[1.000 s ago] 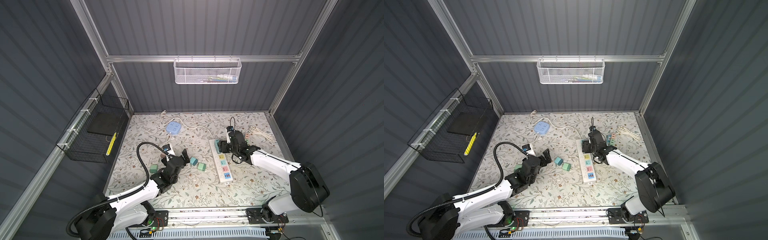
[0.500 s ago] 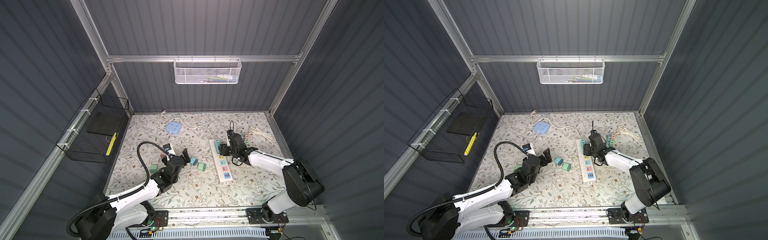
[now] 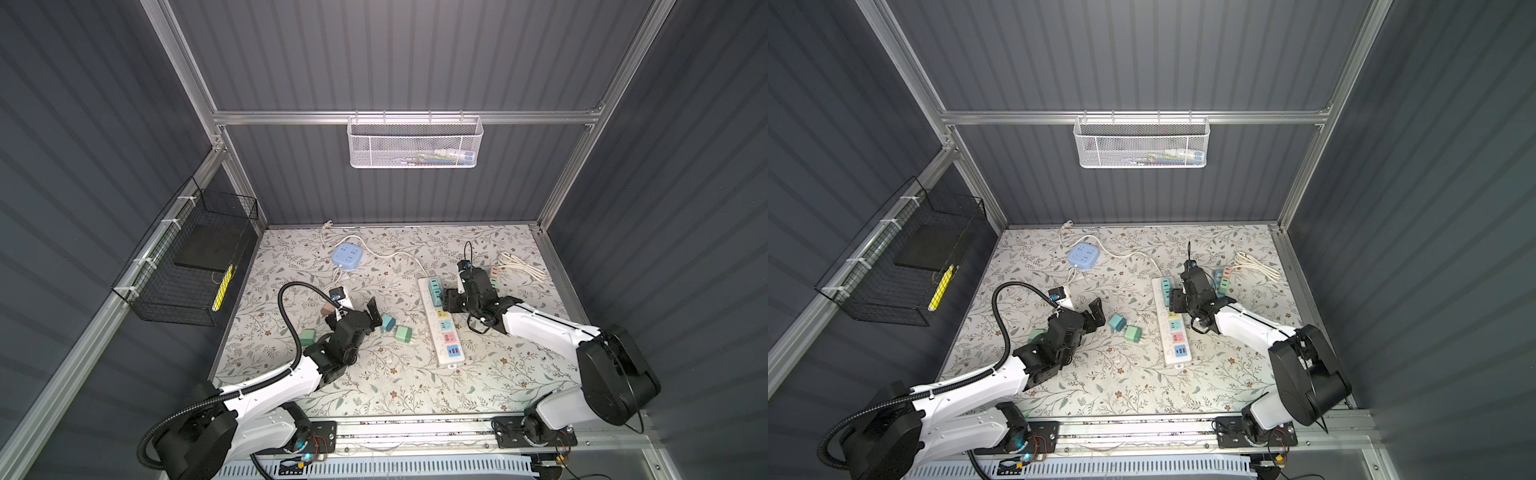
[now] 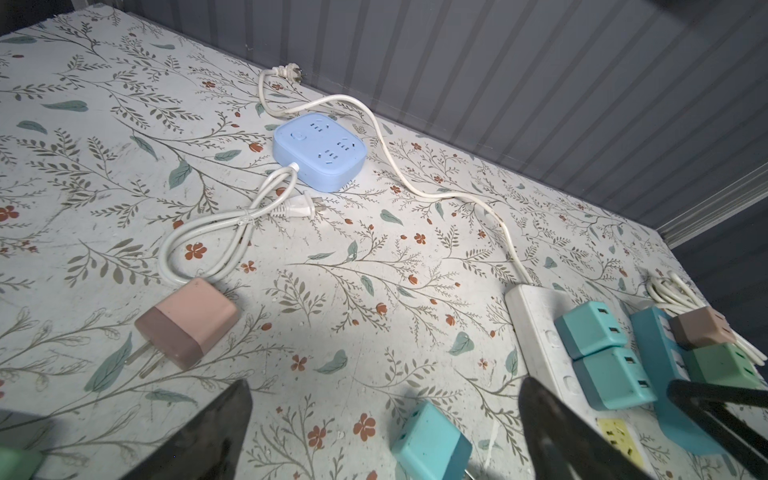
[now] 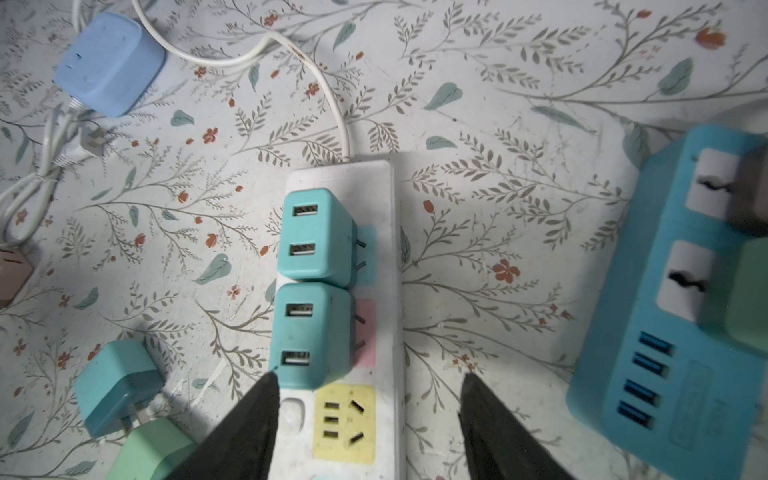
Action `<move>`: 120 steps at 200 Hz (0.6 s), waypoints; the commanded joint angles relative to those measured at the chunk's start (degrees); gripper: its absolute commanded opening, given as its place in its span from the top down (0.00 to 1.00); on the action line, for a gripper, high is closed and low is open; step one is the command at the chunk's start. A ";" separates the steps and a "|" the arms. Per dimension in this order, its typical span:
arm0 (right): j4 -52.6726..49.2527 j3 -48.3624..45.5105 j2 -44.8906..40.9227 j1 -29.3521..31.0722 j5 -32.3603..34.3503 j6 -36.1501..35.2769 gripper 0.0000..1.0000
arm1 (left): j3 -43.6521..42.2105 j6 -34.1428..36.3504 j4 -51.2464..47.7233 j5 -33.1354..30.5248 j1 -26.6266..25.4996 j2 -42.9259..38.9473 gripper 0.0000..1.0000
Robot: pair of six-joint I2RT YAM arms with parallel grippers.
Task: Insert the plug
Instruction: 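Reach the left gripper to a loose teal adapter and grasp it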
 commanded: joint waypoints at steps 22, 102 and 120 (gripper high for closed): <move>-2.18 3.11 3.10 -0.80 0.12 -2.08 0.31 | 2.38 0.73 0.23 1.60 0.25 1.58 0.00; -0.48 1.01 5.64 -0.99 0.96 -0.70 0.33 | 9.40 2.19 -10.31 3.47 0.27 8.02 0.00; -1.55 1.26 3.06 -0.99 0.85 -0.70 0.33 | 12.01 2.53 -13.37 4.60 0.23 10.70 0.01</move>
